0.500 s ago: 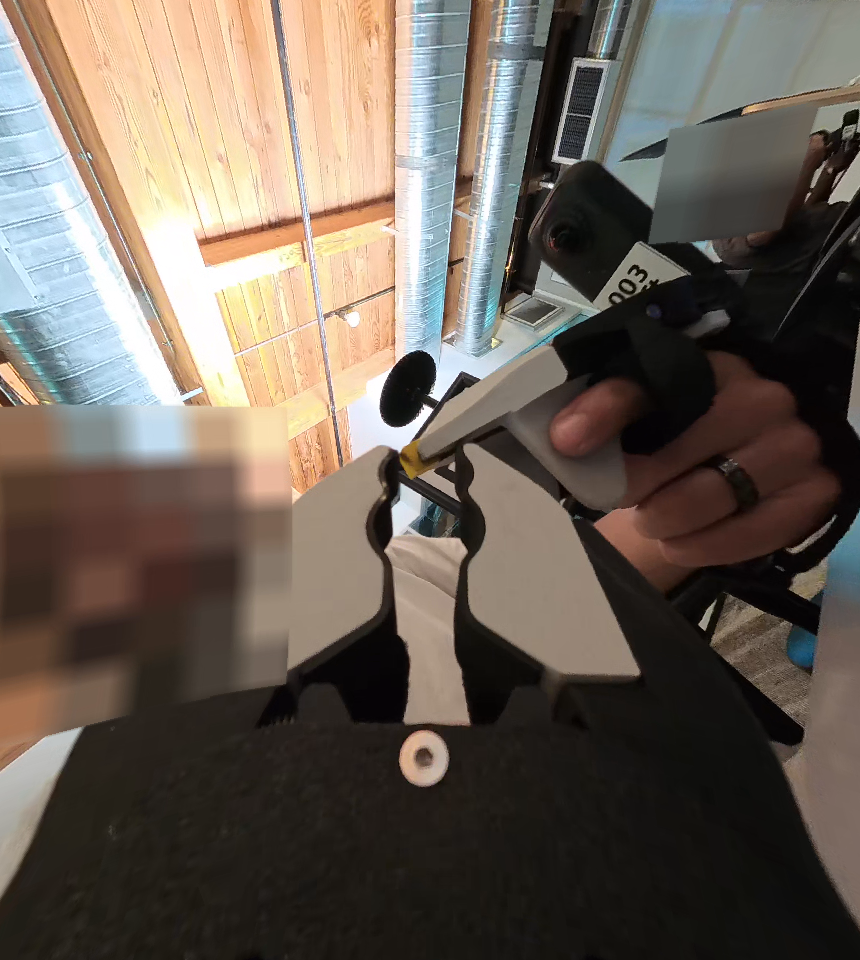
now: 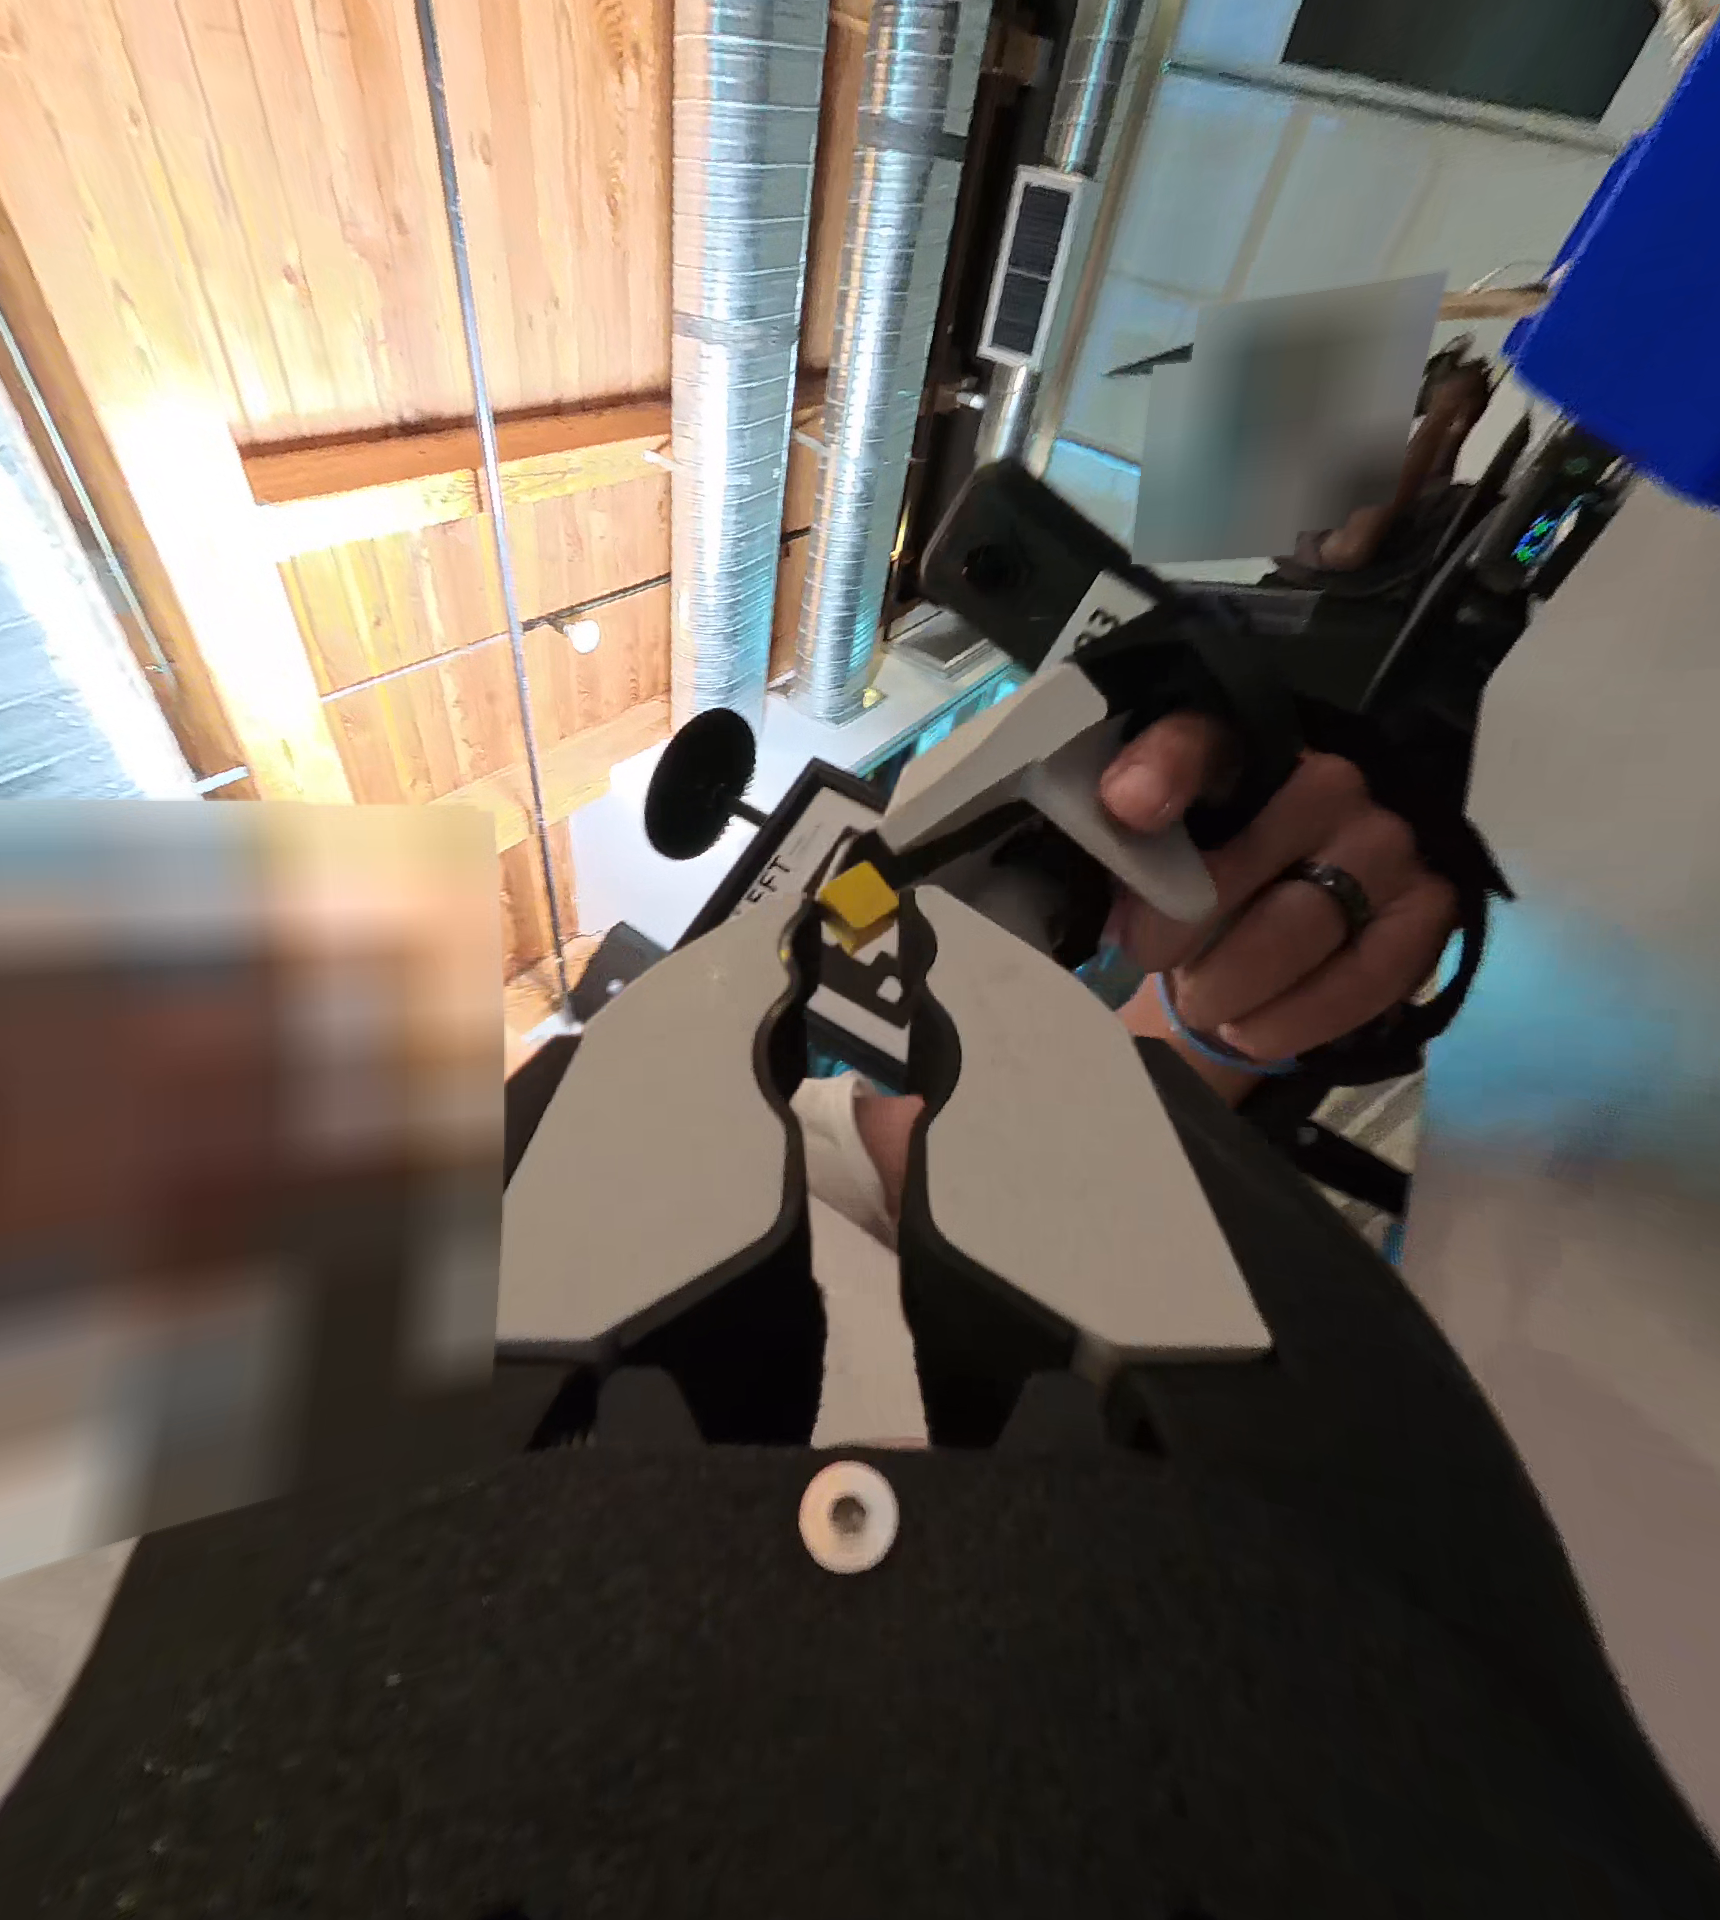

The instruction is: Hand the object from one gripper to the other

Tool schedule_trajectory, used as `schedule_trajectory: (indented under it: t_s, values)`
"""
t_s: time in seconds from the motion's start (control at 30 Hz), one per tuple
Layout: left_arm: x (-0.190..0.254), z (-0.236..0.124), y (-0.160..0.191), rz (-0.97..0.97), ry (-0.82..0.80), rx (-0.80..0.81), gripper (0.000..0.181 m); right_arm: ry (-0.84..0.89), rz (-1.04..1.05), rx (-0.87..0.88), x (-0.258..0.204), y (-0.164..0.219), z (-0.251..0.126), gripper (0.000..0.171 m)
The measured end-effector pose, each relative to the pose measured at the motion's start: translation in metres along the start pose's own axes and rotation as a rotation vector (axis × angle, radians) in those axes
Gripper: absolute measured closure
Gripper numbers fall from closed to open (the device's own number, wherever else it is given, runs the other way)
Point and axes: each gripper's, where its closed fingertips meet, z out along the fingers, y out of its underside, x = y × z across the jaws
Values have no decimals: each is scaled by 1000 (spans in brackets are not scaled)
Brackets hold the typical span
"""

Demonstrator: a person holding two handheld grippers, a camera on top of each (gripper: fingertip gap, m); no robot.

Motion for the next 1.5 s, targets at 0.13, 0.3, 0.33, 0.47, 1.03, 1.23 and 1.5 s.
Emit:
schedule_trajectory:
  t_s: [0.13, 0.3, 0.33, 0.47, 1.03, 1.23, 1.5]
  values:
    - [-16, -3, 4, 107, -164, -54, 152, 256, -250, -13, 17, -14, -19, 158]
    - [-39, -9, 29, 390, -432, -370, 146, 682, -767, -135, 35, -26, -38, 157]
    - [-41, -10, 36, 354, -450, -437, 144, 753, -904, -181, 35, -26, -39, 157]
    - [-41, -2, 34, 45, -421, -374, 149, 943, -1364, -351, 32, -20, -34, 158]
    - [-31, 4, 34, -120, -310, -328, 170, 1059, -1772, -482, 32, -6, -23, 157]
    - [-39, -6, 20, -179, -330, -241, 170, 1118, -1774, -441, 30, -17, -31, 144]
    - [-45, -8, 1, -519, -216, 33, 171, 1235, -2158, -395, 15, -20, -20, 145]
